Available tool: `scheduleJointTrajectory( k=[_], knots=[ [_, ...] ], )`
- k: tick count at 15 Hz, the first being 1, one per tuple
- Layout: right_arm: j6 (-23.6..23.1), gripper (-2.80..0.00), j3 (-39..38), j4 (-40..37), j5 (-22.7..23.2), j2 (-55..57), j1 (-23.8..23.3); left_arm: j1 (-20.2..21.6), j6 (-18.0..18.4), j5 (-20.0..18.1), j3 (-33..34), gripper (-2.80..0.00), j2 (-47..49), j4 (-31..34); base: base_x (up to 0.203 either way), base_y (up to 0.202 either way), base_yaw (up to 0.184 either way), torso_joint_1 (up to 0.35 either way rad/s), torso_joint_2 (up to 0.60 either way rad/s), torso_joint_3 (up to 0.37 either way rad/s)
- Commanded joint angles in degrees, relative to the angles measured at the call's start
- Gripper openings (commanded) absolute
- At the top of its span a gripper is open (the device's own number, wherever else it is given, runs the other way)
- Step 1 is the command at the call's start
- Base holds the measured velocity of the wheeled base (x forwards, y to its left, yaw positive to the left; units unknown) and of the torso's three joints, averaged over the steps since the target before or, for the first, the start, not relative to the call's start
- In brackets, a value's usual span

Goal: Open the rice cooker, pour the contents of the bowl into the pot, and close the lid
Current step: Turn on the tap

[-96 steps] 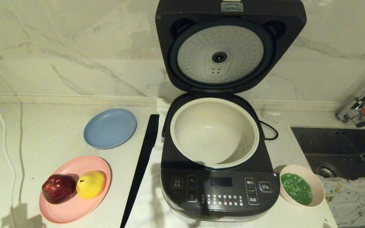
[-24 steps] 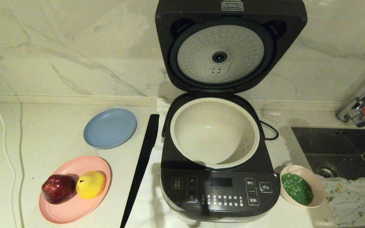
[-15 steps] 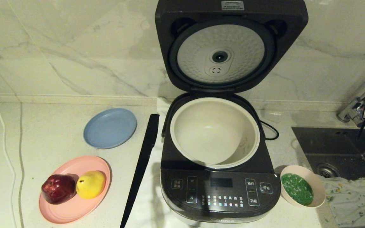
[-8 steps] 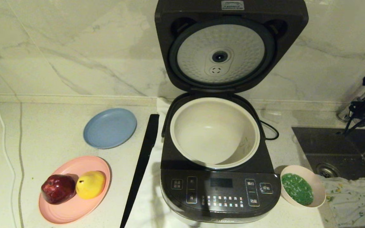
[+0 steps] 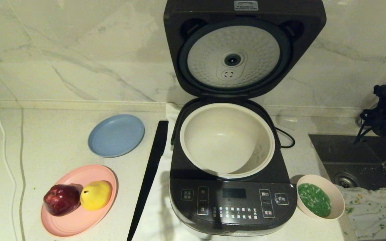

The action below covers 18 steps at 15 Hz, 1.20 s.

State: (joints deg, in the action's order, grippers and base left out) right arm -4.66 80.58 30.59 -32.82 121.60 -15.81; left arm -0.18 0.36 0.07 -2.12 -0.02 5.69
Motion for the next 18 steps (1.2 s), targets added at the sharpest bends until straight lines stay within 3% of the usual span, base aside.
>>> scheduleJointTrajectory(
  k=[1, 18],
  knots=[
    [-0.20, -2.80, 1.79, 0.10, -0.14, 1.34, -0.17, 0.01, -0.01, 0.01, 0.01, -2.80, -0.06, 0.02, 0.000, 0.000, 0.000, 0.000, 0.00, 0.000],
    [-1.50, -2.80, 7.48, 0.00, 0.48, 4.96, -1.85, 0.01, -0.01, 0.01, 0.01, -2.80, -0.06, 0.02, 0.000, 0.000, 0.000, 0.000, 0.00, 0.000]
  ],
)
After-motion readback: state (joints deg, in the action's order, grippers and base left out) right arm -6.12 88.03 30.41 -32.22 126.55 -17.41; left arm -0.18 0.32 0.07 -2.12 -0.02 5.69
